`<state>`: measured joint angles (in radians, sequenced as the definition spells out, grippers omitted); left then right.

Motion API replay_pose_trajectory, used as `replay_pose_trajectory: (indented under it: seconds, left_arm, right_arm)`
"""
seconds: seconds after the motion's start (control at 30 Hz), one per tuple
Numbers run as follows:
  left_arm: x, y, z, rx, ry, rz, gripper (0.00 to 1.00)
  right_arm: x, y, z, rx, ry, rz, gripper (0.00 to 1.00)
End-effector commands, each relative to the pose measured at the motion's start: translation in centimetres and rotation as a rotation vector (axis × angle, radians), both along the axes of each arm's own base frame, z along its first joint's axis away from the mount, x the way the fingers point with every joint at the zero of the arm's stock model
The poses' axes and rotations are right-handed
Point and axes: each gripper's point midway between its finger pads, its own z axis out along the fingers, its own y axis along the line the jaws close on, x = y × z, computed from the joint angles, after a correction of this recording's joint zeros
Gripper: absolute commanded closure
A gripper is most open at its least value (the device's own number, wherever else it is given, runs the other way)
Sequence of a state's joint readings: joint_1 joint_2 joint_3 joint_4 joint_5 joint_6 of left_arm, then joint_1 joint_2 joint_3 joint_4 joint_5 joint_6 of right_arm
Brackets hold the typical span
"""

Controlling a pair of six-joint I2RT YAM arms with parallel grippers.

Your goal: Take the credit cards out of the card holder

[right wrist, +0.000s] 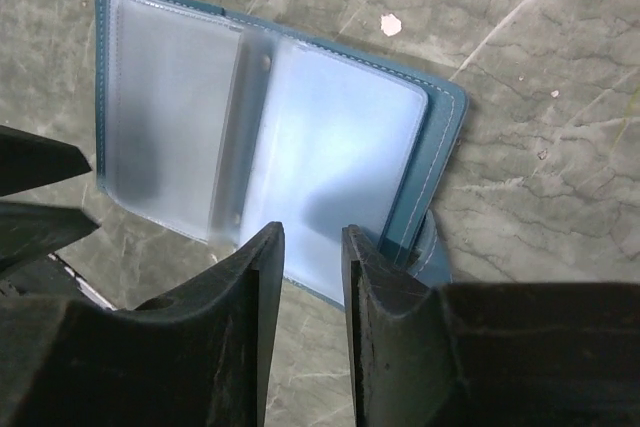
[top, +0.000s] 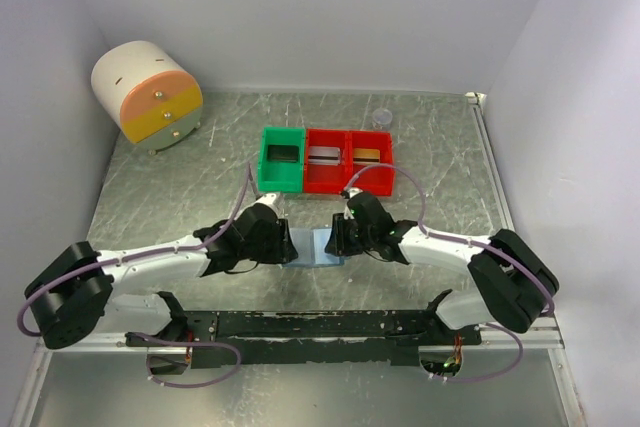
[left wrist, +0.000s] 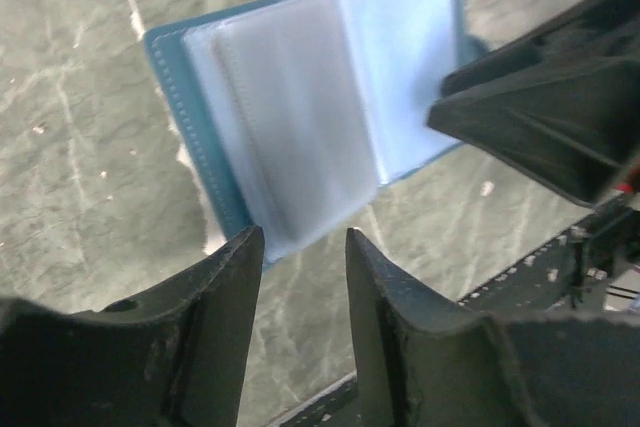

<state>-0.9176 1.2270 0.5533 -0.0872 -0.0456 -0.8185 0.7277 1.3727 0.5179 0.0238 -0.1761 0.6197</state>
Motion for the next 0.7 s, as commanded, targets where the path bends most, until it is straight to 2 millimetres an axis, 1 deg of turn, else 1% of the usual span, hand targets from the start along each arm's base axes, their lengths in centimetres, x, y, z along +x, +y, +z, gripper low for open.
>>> replay_pose_trajectory:
  seconds: [0.0, 0.13, 0.2, 0.37, 0.47, 0.53, 0.6, 0.67]
  left_arm:
    - [0.3, 0.3, -1.6, -0.008, 0.055, 0.052, 0.54]
    - [0.4, -0.9, -1.2, -0.043, 0.049, 0.014, 0.59]
    - [0.7, -1.4, -0.8, -0.051, 0.041, 0.007, 0.61]
    - [1.2, -1.9, -0.1, -0.075, 0.022, 0.002, 0.58]
    - [1.1, -2.2, -0.3, -0.075, 0.029, -0.013, 0.61]
    - [1.2, -1.9, -0.5, -0.063, 0.036, 0.009, 0.66]
    - [1.2, -1.3, -0.5, -0.06, 0.034, 0.041, 0.67]
    - [1.4, 0.1, -0.3, -0.039, 0.021, 0.106, 0.67]
  right_arm:
    - [0.5, -0.1, 0.6, -0.066, -0.031, -0.024, 0.69]
    - [0.9, 1.5, 1.5, -0.073, -0.057, -0.001, 0.68]
    - [1.0, 2.1, 1.5, -0.071, -0.056, 0.007, 0.68]
    - [0.9, 3.0, 1.0, -0.039, -0.036, 0.007, 0.68]
    - [0.6, 3.2, 0.1, -0.033, -0.011, 0.008, 0.67]
    - [0.5, 3.4, -0.3, -0.034, 0.003, 0.014, 0.63]
    - [0.3, 3.7, -0.2, -0.033, -0.003, 0.023, 0.58]
    - [0.5, 3.9, 0.1, -0.053, -0.028, 0.022, 0.49]
